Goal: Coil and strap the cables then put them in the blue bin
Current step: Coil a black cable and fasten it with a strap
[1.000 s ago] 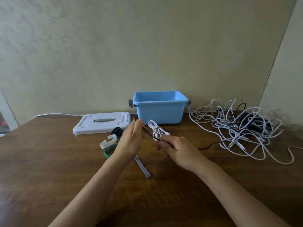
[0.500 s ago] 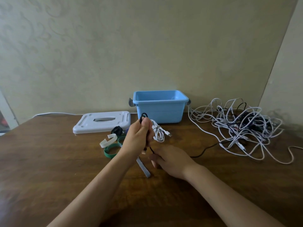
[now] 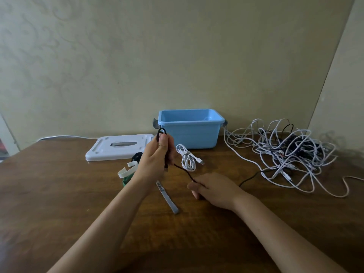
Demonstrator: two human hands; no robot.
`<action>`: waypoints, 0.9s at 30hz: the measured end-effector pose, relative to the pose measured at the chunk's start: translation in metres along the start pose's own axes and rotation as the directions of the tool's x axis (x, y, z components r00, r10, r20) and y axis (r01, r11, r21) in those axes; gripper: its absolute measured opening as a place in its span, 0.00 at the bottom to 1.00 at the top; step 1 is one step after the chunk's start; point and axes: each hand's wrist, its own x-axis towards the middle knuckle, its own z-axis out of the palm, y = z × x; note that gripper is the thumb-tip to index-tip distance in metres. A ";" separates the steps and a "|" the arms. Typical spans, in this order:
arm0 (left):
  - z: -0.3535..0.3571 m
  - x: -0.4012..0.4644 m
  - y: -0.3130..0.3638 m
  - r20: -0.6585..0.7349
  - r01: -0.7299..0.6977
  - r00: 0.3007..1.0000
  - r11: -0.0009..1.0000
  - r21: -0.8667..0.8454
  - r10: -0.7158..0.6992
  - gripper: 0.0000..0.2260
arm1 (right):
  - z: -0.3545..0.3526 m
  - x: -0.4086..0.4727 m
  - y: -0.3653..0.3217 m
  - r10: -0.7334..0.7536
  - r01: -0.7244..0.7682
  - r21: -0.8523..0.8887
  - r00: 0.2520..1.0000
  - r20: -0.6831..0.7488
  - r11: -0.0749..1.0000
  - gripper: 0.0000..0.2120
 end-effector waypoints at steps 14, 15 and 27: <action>0.001 -0.003 0.001 0.183 0.177 0.974 0.954 -0.241 -0.134 0.19 | -0.001 0.001 -0.006 0.036 -0.037 -0.077 0.999 -0.002 0.996 0.24; 0.002 -0.004 0.001 0.207 0.182 0.968 0.968 -0.175 -0.144 0.19 | -0.004 0.001 -0.004 0.048 -0.048 -0.071 0.999 0.001 0.996 0.24; 0.009 -0.004 -0.009 0.280 -0.188 0.959 0.674 0.714 -0.029 0.16 | -0.029 -0.005 0.011 0.175 -0.099 0.192 0.883 -0.435 0.976 0.13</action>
